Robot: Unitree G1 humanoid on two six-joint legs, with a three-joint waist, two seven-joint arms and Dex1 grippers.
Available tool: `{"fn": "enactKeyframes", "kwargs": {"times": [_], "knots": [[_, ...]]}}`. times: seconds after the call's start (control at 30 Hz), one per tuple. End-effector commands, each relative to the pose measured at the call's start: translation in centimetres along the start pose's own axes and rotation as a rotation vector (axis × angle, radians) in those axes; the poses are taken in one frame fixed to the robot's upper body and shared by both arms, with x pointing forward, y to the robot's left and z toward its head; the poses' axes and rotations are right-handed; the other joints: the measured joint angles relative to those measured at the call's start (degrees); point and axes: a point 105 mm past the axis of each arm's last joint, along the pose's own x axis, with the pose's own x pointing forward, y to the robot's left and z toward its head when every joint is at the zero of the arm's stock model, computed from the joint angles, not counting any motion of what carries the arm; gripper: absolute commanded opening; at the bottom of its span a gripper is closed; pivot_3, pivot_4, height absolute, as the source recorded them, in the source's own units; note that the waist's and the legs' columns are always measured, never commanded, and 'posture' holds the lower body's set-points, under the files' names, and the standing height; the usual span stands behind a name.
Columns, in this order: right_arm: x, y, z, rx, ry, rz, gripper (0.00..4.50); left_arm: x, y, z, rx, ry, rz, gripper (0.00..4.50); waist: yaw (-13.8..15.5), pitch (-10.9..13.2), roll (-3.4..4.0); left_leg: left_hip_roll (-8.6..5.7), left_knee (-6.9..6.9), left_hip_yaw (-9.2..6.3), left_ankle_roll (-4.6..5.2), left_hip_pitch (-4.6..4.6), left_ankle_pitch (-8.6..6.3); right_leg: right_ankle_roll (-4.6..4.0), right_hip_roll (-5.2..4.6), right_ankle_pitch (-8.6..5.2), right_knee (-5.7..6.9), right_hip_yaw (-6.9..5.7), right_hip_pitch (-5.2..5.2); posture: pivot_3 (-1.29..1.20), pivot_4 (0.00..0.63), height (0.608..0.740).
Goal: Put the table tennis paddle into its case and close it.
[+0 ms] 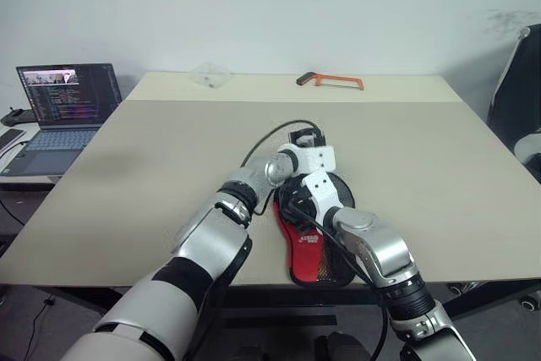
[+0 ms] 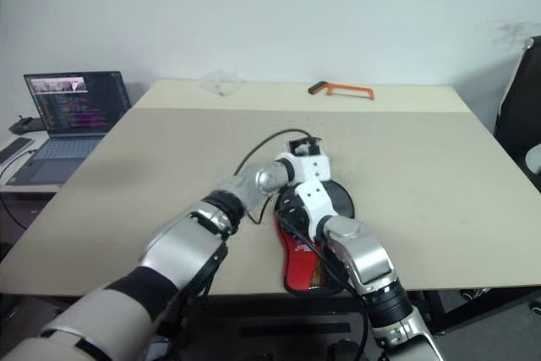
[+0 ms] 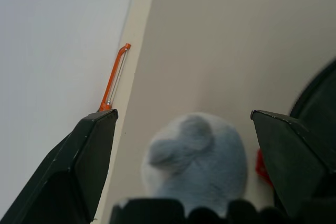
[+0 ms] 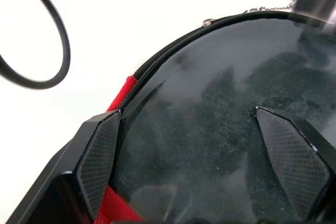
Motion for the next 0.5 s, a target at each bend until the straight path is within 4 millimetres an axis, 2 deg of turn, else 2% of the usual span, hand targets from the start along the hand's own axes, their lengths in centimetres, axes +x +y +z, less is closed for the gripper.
{"fn": "enactKeyframes", "kwargs": {"times": [0.03,0.2,0.37,0.43,0.5], "knots": [[0.2,-0.4,-3.6,0.056,0.143,0.036,4.50,-1.4,5.7,2.9,-0.153,-0.155,0.039,4.43,-0.1,0.0,0.00,0.00,0.00,0.00,0.00,-0.01,0.00,0.00,0.00,0.00,-0.01,0.00,0.00,0.00,0.150,0.740],[-0.6,-1.6,-2.3,0.054,0.106,0.048,4.50,-4.8,9.9,1.8,-0.259,-0.215,0.054,4.43,-0.4,0.0,0.01,0.01,-0.02,0.00,0.01,-0.01,0.00,-0.01,0.03,0.00,0.00,-0.01,-0.01,0.00,0.150,0.740],[-1.2,-2.1,-1.7,0.049,0.086,0.067,4.50,-8.2,13.1,-2.0,-0.273,-0.090,0.163,4.43,-0.2,0.0,0.00,-0.01,-0.02,-0.03,0.02,-0.05,-0.01,-0.10,0.04,0.06,-0.01,-0.02,-0.03,0.00,0.150,0.740],[-1.5,-2.2,-1.3,0.058,0.071,0.077,4.50,-10.0,13.6,-3.9,-0.304,-0.053,0.168,4.43,-0.2,0.0,0.00,-0.01,-0.02,-0.06,0.02,-0.08,-0.01,-0.11,0.04,0.06,-0.01,-0.04,-0.05,0.00,0.150,0.740],[-2.0,-2.3,-0.6,0.070,0.044,0.096,4.50,-11.0,12.9,-4.8,-0.356,-0.057,0.110,4.43,-0.3,0.0,0.02,-0.01,-0.02,-0.04,0.02,-0.09,-0.01,-0.15,0.04,0.09,0.00,-0.02,-0.09,0.00,0.150,0.740]]}}
